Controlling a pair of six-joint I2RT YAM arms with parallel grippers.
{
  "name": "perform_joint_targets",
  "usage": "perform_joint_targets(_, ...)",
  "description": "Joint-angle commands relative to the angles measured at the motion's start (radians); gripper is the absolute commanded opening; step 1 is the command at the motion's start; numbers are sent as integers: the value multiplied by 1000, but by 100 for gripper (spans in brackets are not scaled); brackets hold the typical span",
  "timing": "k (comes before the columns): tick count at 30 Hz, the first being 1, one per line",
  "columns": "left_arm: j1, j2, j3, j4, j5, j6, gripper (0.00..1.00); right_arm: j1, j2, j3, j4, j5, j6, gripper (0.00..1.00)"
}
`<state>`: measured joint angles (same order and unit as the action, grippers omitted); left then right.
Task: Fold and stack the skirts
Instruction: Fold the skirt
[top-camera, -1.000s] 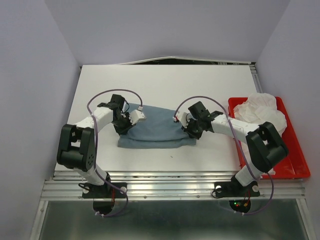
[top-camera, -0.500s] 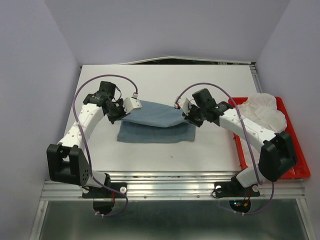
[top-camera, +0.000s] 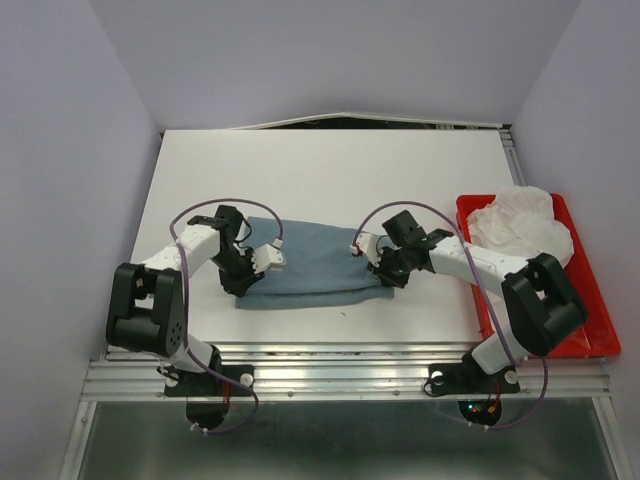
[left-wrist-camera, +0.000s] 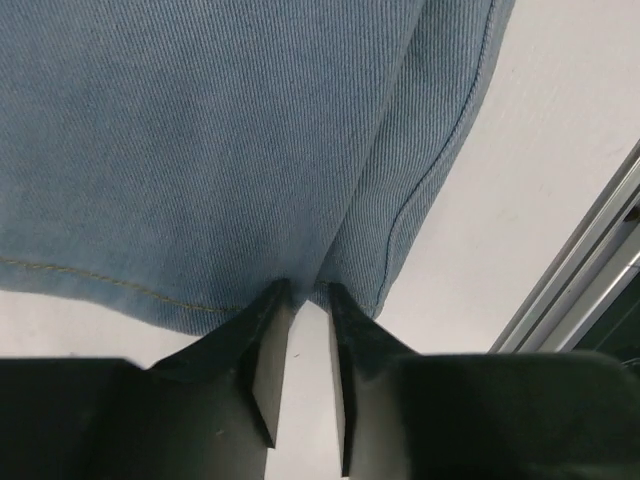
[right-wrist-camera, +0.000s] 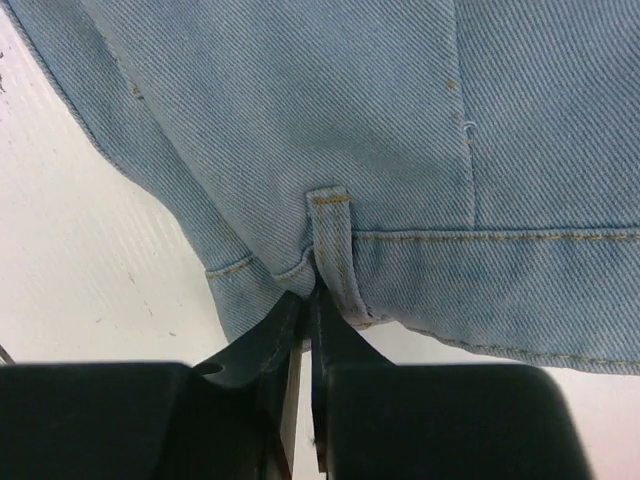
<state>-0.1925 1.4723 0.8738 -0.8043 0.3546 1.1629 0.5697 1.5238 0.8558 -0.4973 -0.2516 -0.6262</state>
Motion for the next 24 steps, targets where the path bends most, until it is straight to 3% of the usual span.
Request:
perform_joint_targets(1,4,10,10,-30,47,21,39,-4,-5,0,-6,26,-27,16)
perform_joint_targets(2,4,-18,30,-53,70,26,45,-4,-31,11,-10,34,-26,30)
perform_joint_targets(5,8,-75,88,-58,90,1,48,-4,-76,43,-32,46,-4,53)
perform_joint_targets(6,16,-98,108,-61,101,-14,49,-4,-99,72,-40,51,14,55)
perform_joint_targets(14,48,-109,243,-8,231,-137,50,6,-58,127,-38,11,114,52)
perform_joint_targets(19,21,-99,189,167,182,-235,50,6,5,117,-53,-46,117,47)
perform_joint_targets(24,-1,-32,101,266,124,-272,47,6,126,77,49,89,79,36)
